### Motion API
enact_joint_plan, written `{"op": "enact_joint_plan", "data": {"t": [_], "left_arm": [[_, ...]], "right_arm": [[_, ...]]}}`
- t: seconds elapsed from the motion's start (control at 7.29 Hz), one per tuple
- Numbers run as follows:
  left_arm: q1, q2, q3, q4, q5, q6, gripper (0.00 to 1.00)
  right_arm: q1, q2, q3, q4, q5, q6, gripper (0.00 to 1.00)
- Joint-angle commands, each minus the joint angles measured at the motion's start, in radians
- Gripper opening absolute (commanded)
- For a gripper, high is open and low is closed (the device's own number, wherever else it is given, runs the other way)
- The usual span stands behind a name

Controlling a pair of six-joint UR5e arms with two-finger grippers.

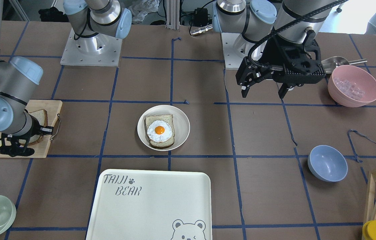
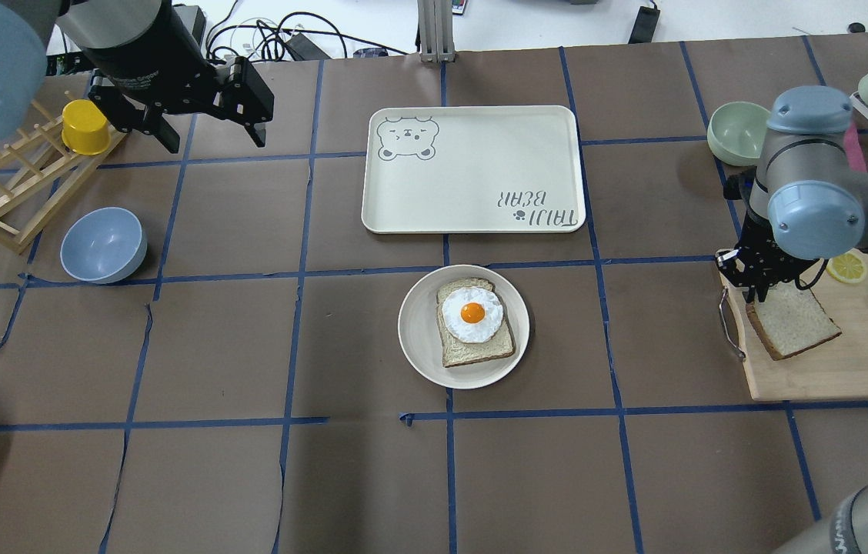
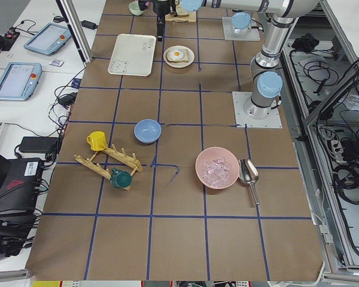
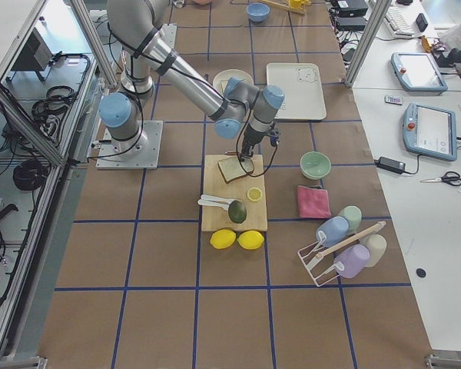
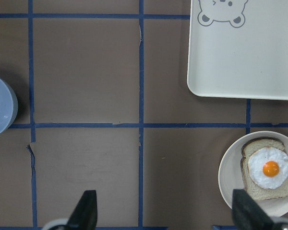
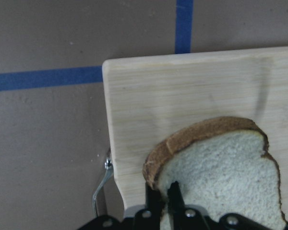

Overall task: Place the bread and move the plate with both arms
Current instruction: 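Lower the right gripper and pinch the bread slice's crust edge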

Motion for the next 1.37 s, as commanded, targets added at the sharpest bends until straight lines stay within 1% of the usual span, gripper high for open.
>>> {"op": "enact_joint_plan", "data": {"t": [0.0, 0.27, 0.55, 0.82, 1.1, 1.23], "left_arm": [[0.001, 0.001, -0.001, -0.002, 0.002, 0.000, 1.00], [0.001, 0.003, 0.001, -0.003, 0.002, 0.000, 1.00], [-0.001, 0.003, 0.001, -0.003, 0.003, 0.000, 1.00], [0.001, 0.003, 0.001, -0.003, 0.002, 0.000, 1.00], [0.001, 0.003, 0.001, -0.003, 0.002, 0.000, 1.00], [0.001, 0.003, 0.001, -0.003, 0.002, 0.000, 1.00]], "right_arm": [[0.000, -0.018, -0.028, 0.081, -0.003, -0.001, 0.00], [0.008, -0.047, -0.112, 0.229, 0.006, 0.010, 0.00], [0.020, -0.070, -0.148, 0.291, 0.011, 0.016, 0.00], [0.096, -0.122, -0.192, 0.394, 0.012, 0.097, 0.00], [0.176, -0.129, -0.297, 0.525, 0.014, 0.215, 0.00], [0.211, -0.129, -0.357, 0.590, 0.075, 0.284, 0.00]]}}
